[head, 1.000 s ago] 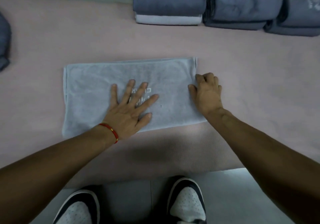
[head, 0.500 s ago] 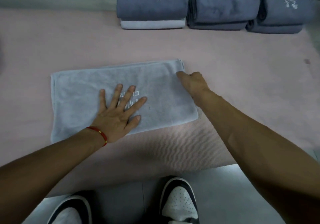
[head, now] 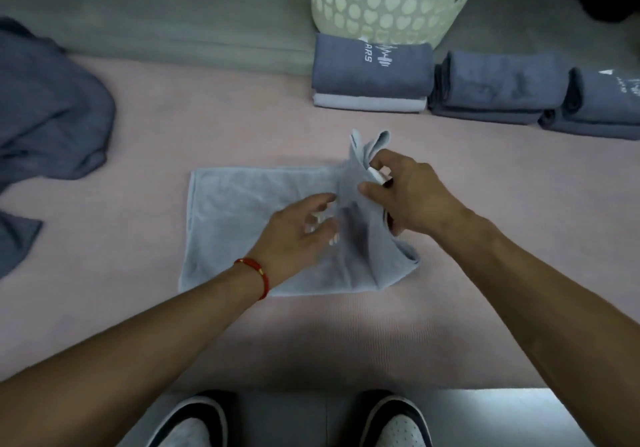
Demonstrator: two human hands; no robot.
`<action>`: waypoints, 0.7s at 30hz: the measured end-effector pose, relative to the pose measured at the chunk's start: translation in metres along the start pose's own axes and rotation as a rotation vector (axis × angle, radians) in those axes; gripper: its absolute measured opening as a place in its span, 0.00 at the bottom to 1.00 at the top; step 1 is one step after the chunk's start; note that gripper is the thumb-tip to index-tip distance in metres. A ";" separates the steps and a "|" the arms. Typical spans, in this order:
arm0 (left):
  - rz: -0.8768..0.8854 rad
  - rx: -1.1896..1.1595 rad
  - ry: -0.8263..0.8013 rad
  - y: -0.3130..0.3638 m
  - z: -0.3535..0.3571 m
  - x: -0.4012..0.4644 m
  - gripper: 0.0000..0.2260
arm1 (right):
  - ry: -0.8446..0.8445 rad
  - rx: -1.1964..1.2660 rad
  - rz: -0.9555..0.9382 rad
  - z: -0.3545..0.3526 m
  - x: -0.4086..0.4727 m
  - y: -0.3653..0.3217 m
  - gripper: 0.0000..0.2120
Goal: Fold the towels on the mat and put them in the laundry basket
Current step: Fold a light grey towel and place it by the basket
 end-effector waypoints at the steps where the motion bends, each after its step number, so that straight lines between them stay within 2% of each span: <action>1: -0.121 -0.239 -0.022 -0.003 -0.004 -0.004 0.15 | -0.017 0.026 -0.026 0.015 -0.002 -0.017 0.07; 2: -0.222 -0.441 -0.047 -0.005 -0.006 -0.009 0.13 | -0.031 0.068 -0.047 0.032 -0.003 -0.031 0.07; 4: -0.353 -0.681 -0.038 -0.015 -0.021 -0.017 0.14 | -0.064 0.109 -0.085 0.067 -0.005 -0.058 0.07; 6: -0.435 -0.795 0.039 -0.041 -0.043 -0.024 0.15 | -0.166 0.106 -0.106 0.104 -0.006 -0.077 0.10; 8: -0.448 -0.823 0.152 -0.074 -0.070 -0.030 0.11 | -0.327 0.244 -0.079 0.143 -0.010 -0.089 0.10; 10: -0.454 -0.661 0.251 -0.111 -0.095 -0.036 0.07 | -0.385 0.261 -0.139 0.165 -0.012 -0.098 0.11; 13: -0.521 -0.259 0.267 -0.151 -0.115 -0.043 0.07 | -0.307 -0.041 -0.359 0.176 -0.010 -0.104 0.11; 16: -0.496 0.115 0.277 -0.165 -0.125 -0.041 0.07 | -0.352 -0.297 -0.396 0.192 -0.008 -0.076 0.17; 19: -0.374 0.150 0.360 -0.158 -0.131 -0.038 0.08 | -0.315 -0.587 -0.421 0.197 -0.010 -0.045 0.23; 21: -0.328 0.108 0.410 -0.152 -0.135 -0.040 0.10 | -0.250 -0.662 -0.441 0.193 -0.011 -0.036 0.26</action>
Point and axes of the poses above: each hand's wrist, its own x-axis towards the middle knuckle, its own z-axis out of the palm, y = z × x, the point moved 10 cm from there along x, towards the middle knuckle, and after that the axes turned 14 degrees about x, right-handed, at the moved point
